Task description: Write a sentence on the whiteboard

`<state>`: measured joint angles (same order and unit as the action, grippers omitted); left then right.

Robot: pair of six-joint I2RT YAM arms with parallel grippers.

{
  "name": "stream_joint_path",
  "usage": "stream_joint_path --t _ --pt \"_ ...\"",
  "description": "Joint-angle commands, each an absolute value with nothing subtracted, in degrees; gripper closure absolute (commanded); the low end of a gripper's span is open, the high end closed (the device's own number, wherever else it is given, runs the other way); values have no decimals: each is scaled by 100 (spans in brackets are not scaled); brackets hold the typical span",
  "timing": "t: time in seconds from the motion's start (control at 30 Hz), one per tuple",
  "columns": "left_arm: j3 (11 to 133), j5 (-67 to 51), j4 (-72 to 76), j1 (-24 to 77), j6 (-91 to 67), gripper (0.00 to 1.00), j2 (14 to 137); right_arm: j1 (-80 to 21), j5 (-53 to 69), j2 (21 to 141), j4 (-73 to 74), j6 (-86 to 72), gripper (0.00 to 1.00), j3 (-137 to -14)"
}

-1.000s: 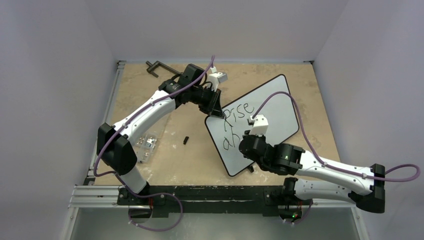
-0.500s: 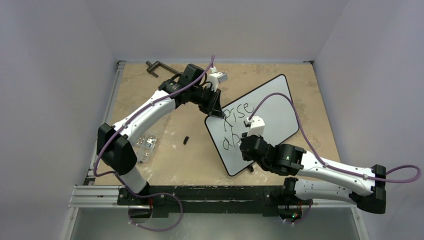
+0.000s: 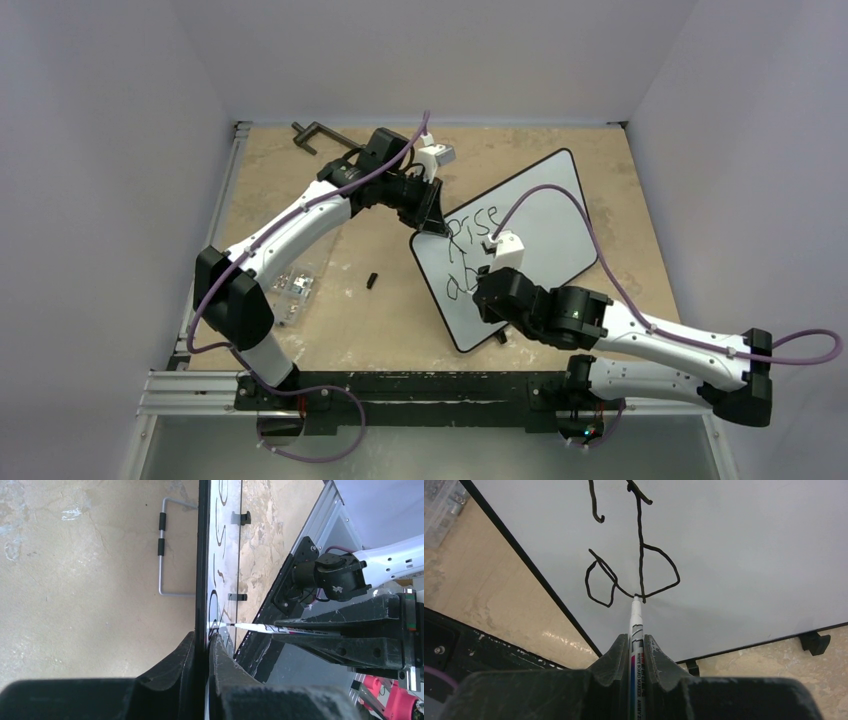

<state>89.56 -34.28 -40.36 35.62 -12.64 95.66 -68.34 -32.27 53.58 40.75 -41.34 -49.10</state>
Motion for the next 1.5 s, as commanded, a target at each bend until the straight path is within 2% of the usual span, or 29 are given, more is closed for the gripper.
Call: stream_joint_path --t 0.0,0.27,0.77,1.1,1.47 --pt "9164 -2777 -3897 3517 -1168 100 9376 -6831 -3243 5182 4067 -4206 100 -5351" --pt "9106 -3057 -3755 3517 -1408 100 9190 -6830 -3547 4446 4229 -4142 100 -5502" --pt "9066 -3244 -3650 3522 -1600 100 9259 -6832 -4276 4517 4636 -4344 100 -5278" --pt "9088 -3248 -3696 3519 -1591 100 9337 -6826 -4093 4217 4258 -4369 100 -4931" --pt "9071 -3254 -3691 3518 -1599 100 9318 -6750 -4548 4590 4005 -4254 100 -4960"
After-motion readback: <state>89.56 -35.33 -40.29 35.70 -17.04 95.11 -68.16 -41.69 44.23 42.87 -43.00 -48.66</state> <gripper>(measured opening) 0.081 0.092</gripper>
